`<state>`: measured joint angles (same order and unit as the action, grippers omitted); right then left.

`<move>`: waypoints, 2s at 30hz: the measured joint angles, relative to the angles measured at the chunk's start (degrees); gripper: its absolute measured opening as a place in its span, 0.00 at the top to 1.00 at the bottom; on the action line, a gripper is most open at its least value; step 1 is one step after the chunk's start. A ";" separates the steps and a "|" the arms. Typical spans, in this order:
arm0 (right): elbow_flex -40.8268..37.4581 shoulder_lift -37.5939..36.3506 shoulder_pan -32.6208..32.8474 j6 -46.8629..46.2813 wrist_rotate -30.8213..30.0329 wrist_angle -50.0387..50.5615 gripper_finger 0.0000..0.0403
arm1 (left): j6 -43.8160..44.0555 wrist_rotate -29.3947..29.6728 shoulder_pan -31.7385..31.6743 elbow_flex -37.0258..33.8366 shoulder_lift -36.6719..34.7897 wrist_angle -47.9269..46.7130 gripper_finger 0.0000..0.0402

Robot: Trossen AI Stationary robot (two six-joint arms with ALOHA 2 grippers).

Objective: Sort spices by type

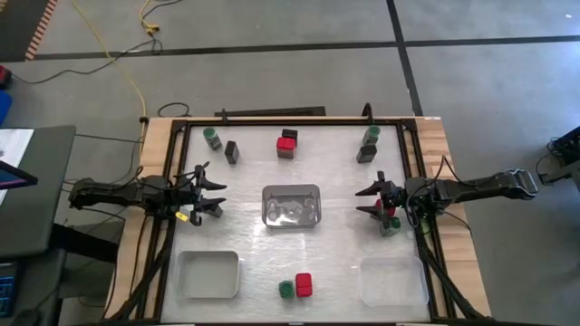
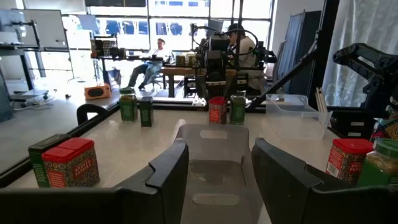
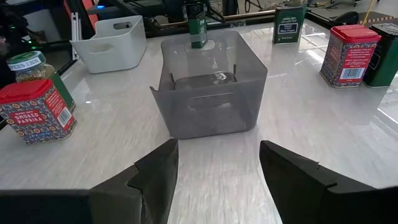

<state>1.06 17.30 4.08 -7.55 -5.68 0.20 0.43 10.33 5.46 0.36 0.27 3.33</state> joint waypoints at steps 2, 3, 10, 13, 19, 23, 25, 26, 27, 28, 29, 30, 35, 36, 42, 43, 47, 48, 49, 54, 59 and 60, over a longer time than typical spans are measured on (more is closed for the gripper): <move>0.01 0.00 -0.01 0.00 -0.01 -0.01 0.37 | 0.00 0.00 0.01 0.02 -0.01 0.01 0.58; 0.02 0.00 0.00 0.00 -0.01 0.01 0.37 | 0.00 0.00 0.01 0.02 0.01 0.01 0.58; 0.00 -0.01 -0.02 0.00 -0.01 0.01 0.37 | 0.03 0.00 -0.01 0.00 0.01 0.01 0.58; 0.01 0.00 0.00 0.00 0.00 -0.01 0.37 | 1.61 0.00 0.01 0.00 0.01 0.13 0.58; 0.02 0.00 -0.01 0.00 -0.01 0.01 0.37 | 10.33 0.00 0.00 0.01 -0.01 0.07 0.58; 0.00 -0.02 -0.02 0.00 0.01 -0.01 0.37 | 13.61 0.00 0.01 0.00 -0.01 0.07 0.58; 0.00 0.00 -0.01 0.00 -0.01 0.00 0.37 | 14.27 0.00 0.00 0.00 0.01 0.07 0.58; 0.00 0.00 -0.01 0.00 0.00 0.00 0.37 | 14.65 0.03 0.01 0.01 0.01 0.07 0.58; 0.00 0.00 -0.02 0.00 0.00 -0.01 0.37 | 15.27 0.31 0.01 0.01 -0.01 0.09 0.58; 0.02 0.00 -0.01 0.00 -0.01 0.01 0.37 | 16.08 0.90 0.00 0.00 0.01 0.20 0.58; 0.00 0.00 -0.02 0.00 -0.01 0.00 0.37 | 16.88 1.89 0.01 0.00 0.01 0.42 0.58; 0.01 0.00 -0.01 0.00 -0.01 0.00 0.37 | 17.31 2.89 -0.01 0.00 0.01 0.75 0.58; 0.01 -0.01 -0.02 0.00 0.00 0.00 0.37 | 17.11 5.05 -0.01 0.61 -0.01 4.80 0.58; 0.02 -0.01 -0.02 0.01 0.00 0.01 0.37 | 17.77 5.97 -0.01 1.50 -0.01 4.60 0.58; 0.02 0.00 -0.02 0.00 -0.01 0.00 0.37 | 16.73 9.23 0.01 8.89 1.74 3.05 0.58; 0.00 0.00 0.00 0.00 0.01 0.01 0.37 | 16.68 9.55 0.00 10.49 2.54 2.49 0.58; 0.01 -0.02 -0.02 0.00 0.00 0.00 0.37 | 16.52 9.85 -0.03 17.54 6.75 -4.83 0.58; 0.01 -0.02 -0.02 0.00 0.00 0.00 0.37 | 16.52 10.14 -0.05 19.80 7.95 -7.13 0.58; 0.02 -0.02 -0.02 0.00 -0.01 -0.01 0.37 | 16.52 10.62 -0.05 22.04 9.21 -9.69 0.58; 0.02 0.00 -0.01 0.00 -0.01 0.00 0.37 | 16.49 10.55 -0.03 33.55 17.90 -23.76 0.58; 0.02 -0.02 -0.02 0.00 0.00 -0.01 0.37 | 16.54 10.53 -0.03 43.79 26.08 -34.54 0.58; 0.01 -0.02 -0.01 0.00 0.00 0.00 0.37 | 16.58 10.49 -0.03 45.11 27.27 -35.87 0.58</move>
<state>1.07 17.28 4.07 -7.55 -5.68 0.20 17.01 20.82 5.43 45.47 27.54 -32.54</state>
